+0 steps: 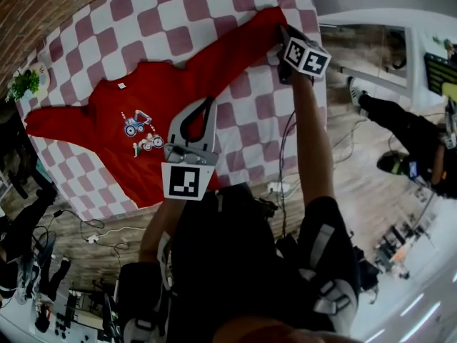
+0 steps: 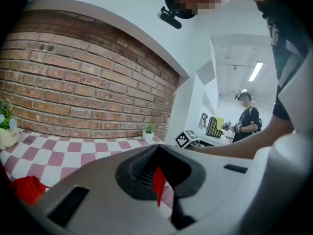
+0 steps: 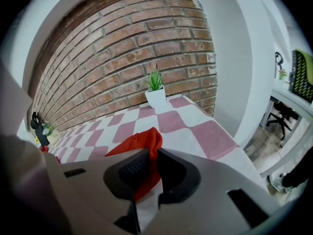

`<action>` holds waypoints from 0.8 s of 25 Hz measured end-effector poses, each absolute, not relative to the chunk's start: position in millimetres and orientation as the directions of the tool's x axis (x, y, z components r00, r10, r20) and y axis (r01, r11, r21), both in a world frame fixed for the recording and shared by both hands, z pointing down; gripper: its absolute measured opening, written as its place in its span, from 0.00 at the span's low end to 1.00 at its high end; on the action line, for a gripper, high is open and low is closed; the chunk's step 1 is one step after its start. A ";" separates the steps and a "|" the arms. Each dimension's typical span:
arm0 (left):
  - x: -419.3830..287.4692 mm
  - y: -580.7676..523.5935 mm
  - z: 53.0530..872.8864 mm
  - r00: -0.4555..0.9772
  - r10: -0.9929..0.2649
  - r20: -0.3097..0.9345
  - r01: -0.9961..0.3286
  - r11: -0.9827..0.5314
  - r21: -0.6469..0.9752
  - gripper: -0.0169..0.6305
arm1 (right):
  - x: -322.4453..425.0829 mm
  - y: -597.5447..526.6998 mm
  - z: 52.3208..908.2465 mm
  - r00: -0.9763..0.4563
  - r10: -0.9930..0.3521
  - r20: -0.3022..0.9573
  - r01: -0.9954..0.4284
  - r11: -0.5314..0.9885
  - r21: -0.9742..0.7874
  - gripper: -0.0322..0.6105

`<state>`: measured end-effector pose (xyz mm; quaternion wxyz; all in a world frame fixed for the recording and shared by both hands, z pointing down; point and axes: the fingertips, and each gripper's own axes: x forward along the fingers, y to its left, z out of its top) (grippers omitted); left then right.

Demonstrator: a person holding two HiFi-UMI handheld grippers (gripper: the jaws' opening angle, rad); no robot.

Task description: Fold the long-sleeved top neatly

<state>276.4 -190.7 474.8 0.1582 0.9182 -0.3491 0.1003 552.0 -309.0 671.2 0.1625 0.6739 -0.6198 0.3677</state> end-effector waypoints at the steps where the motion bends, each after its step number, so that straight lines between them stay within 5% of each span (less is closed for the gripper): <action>1: 275.0 -189.8 472.1 0.733 -0.614 0.292 -0.676 -0.703 0.220 0.04 | 551.8 -308.5 667.6 -0.037 -0.719 0.694 -0.956 -0.177 -0.234 0.13; 20: 218.1 -118.7 409.0 0.640 -0.726 0.252 -0.768 -0.616 0.178 0.04 | 568.4 -253.1 550.4 -0.013 -0.837 0.548 -0.970 -0.122 -0.208 0.11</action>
